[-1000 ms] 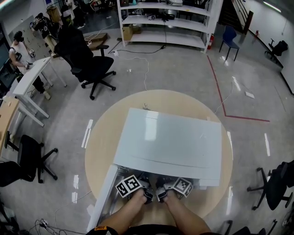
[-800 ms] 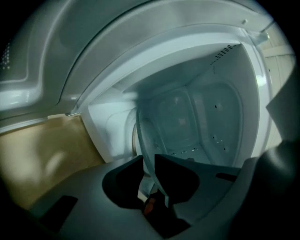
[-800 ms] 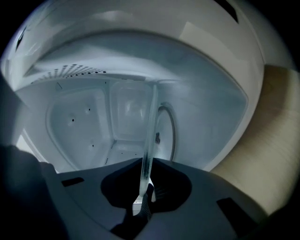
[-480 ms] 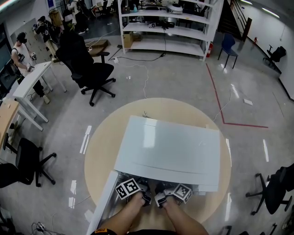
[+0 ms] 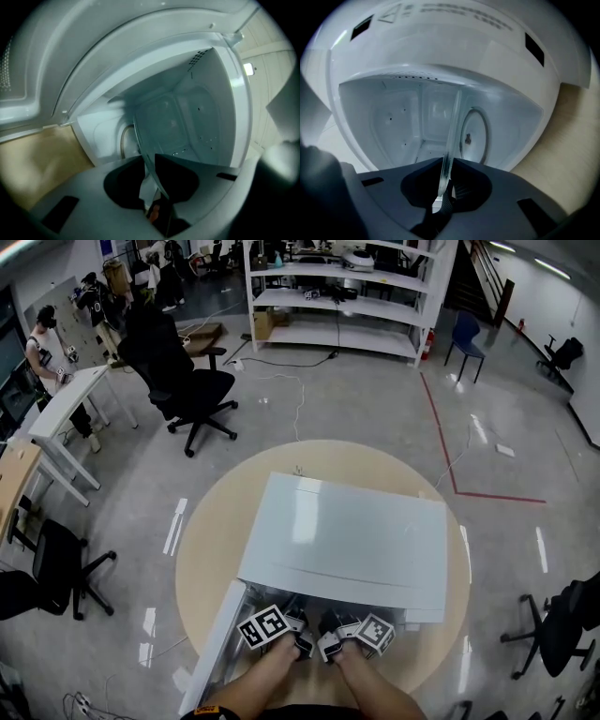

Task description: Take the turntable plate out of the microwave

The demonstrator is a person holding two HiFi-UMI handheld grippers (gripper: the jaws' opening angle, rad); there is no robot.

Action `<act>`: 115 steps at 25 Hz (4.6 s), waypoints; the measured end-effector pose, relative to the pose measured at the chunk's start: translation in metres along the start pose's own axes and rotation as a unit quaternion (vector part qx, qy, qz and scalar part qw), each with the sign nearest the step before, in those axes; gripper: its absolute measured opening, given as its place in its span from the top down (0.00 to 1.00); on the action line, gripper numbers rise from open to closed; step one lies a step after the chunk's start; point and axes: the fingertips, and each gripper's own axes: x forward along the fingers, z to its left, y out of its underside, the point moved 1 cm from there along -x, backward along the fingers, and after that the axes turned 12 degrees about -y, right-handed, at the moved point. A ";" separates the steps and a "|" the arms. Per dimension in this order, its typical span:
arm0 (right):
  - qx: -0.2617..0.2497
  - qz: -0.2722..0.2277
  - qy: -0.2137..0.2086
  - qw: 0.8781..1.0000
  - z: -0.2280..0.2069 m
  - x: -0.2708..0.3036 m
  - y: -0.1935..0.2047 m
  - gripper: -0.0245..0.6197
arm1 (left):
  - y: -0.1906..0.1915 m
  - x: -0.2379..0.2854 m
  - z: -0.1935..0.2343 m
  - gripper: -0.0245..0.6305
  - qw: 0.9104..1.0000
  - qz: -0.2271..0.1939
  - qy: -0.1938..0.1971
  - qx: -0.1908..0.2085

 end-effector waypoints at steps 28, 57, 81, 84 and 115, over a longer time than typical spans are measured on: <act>-0.049 0.025 -0.022 0.998 0.073 -0.127 0.123 0.89 | 0.068 -0.180 0.015 0.80 0.999 0.000 0.036 0.029; -0.045 0.077 -0.020 0.996 0.076 -0.268 0.144 0.88 | 0.199 -0.252 0.023 0.80 0.999 -0.016 0.015 0.025; -0.022 0.131 0.030 0.991 0.000 -0.348 0.155 0.87 | 0.294 -0.248 0.090 0.80 0.999 -0.027 -0.038 -0.027; -0.017 0.130 0.040 0.991 -0.011 -0.353 0.156 0.87 | 0.300 -0.243 0.100 0.80 0.998 -0.023 -0.046 -0.035; 0.076 0.145 0.108 0.981 -0.048 -0.368 0.173 0.87 | 0.288 -0.221 0.138 0.82 0.988 -0.040 -0.086 -0.121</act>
